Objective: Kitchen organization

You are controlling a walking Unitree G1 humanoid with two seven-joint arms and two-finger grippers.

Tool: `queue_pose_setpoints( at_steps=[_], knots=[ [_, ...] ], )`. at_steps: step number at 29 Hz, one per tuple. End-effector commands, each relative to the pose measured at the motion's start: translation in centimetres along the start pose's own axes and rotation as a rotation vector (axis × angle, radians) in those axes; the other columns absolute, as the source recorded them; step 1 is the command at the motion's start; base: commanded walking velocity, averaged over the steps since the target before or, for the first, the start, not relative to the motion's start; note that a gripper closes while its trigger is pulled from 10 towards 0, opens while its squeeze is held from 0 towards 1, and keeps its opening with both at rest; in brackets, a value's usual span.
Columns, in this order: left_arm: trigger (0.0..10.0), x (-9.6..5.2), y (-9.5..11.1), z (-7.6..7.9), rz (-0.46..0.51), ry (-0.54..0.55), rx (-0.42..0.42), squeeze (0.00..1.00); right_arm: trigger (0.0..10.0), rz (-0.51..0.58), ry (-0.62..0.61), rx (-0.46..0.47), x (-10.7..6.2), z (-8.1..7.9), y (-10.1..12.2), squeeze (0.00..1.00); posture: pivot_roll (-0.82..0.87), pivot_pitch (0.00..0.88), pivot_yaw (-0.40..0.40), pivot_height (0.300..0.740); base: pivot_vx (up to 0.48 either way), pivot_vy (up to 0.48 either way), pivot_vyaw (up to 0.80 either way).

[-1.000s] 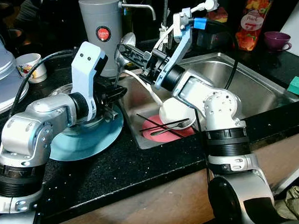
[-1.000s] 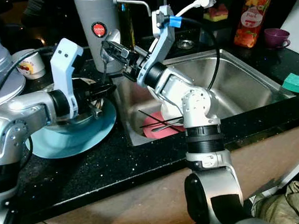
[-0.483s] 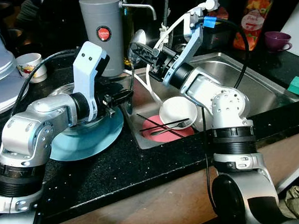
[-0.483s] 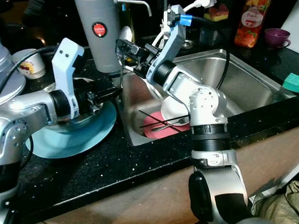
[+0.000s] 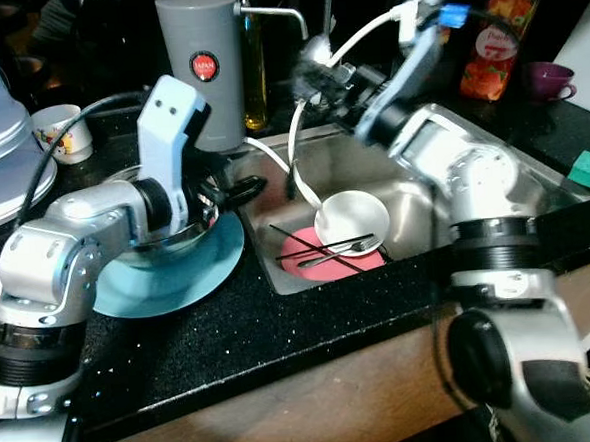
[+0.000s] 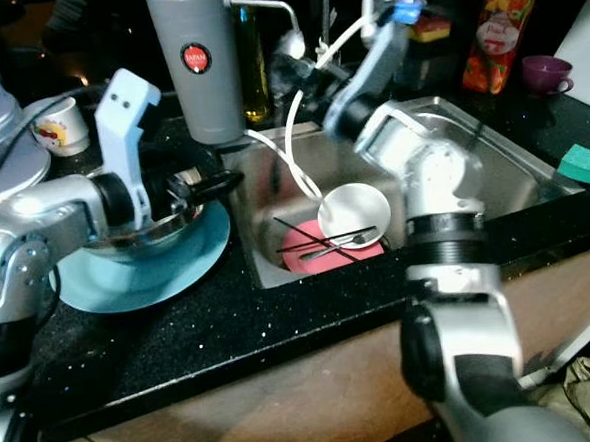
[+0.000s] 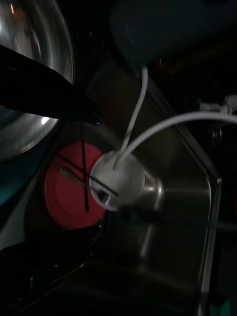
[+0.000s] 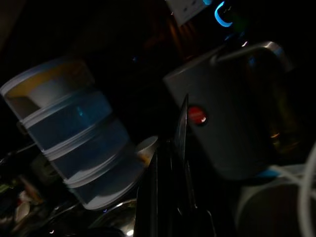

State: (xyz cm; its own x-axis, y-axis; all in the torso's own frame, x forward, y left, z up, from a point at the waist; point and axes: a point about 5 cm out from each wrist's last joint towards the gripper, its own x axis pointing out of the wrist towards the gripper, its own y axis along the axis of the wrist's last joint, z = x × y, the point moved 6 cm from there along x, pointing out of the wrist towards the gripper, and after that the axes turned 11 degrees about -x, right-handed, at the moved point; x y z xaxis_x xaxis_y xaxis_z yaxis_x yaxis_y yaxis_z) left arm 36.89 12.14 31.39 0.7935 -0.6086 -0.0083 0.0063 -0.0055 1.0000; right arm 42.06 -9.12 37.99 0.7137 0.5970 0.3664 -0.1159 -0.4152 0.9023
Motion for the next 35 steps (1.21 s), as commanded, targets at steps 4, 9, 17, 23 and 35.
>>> queue_pose_setpoints(
  at_steps=[4,9,17,23,35],
  knots=[
    [10.0,-0.5,0.1,-1.8,-0.001,0.085,0.049,0.00,0.0,0.009,0.021,-0.067,-0.4,0.4,1.6,0.00,0.05,0.082,-0.007,0.740,0.000,0.000,0.00],
    [10.0,-0.1,1.0,-2.7,0.068,0.150,0.053,0.00,0.0,-0.064,-0.024,-0.236,-0.7,1.5,0.1,0.00,0.05,0.084,-0.008,0.740,0.000,0.000,0.00],
    [10.0,3.5,0.0,0.6,0.076,0.032,-0.001,0.00,0.0,-0.078,-0.164,-0.234,-0.1,3.5,-3.5,0.00,0.05,0.092,-0.010,0.740,0.000,0.000,0.00],
    [10.0,6.3,-2.9,3.0,-0.019,-0.040,0.009,0.00,0.0,-0.168,-0.278,-0.415,-1.2,5.3,-8.2,0.00,0.05,0.092,0.002,0.740,0.000,0.000,0.00],
    [10.0,5.9,-7.8,3.8,-0.221,-0.097,0.073,0.00,0.0,-0.304,-0.303,-0.453,-2.6,6.1,-12.8,0.00,0.05,0.093,0.005,0.740,0.000,0.000,0.00]
  ],
)
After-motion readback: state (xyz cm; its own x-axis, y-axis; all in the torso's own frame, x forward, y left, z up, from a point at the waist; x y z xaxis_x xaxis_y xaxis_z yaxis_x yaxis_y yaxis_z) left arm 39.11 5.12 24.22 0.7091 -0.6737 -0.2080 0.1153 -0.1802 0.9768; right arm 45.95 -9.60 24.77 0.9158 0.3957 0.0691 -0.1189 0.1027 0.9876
